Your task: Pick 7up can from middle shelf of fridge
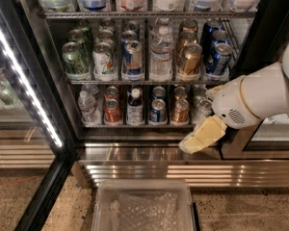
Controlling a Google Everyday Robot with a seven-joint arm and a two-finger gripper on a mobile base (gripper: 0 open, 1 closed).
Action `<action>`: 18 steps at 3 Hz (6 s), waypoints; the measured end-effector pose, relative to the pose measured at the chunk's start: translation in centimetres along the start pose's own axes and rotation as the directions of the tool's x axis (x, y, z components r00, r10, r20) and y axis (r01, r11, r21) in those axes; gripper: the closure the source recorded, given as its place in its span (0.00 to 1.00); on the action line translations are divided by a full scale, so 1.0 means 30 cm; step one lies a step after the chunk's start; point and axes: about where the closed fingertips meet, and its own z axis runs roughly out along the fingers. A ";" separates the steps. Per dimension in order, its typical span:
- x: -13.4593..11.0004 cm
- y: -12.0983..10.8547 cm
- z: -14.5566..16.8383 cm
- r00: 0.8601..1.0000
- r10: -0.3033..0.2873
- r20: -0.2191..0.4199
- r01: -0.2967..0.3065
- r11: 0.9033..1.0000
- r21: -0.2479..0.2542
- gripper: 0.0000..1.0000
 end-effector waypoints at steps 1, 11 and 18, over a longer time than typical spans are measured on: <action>-0.027 -0.022 0.015 0.997 0.001 0.073 0.000 1.000 -0.019 0.00; -0.539 -0.039 0.472 0.871 0.065 0.487 -0.029 0.996 -0.081 0.16; -0.996 -0.232 0.577 0.766 -0.064 0.640 -0.013 0.993 0.115 0.19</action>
Offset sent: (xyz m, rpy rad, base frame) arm 0.0837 0.0745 0.0204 0.3680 -0.1442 0.0595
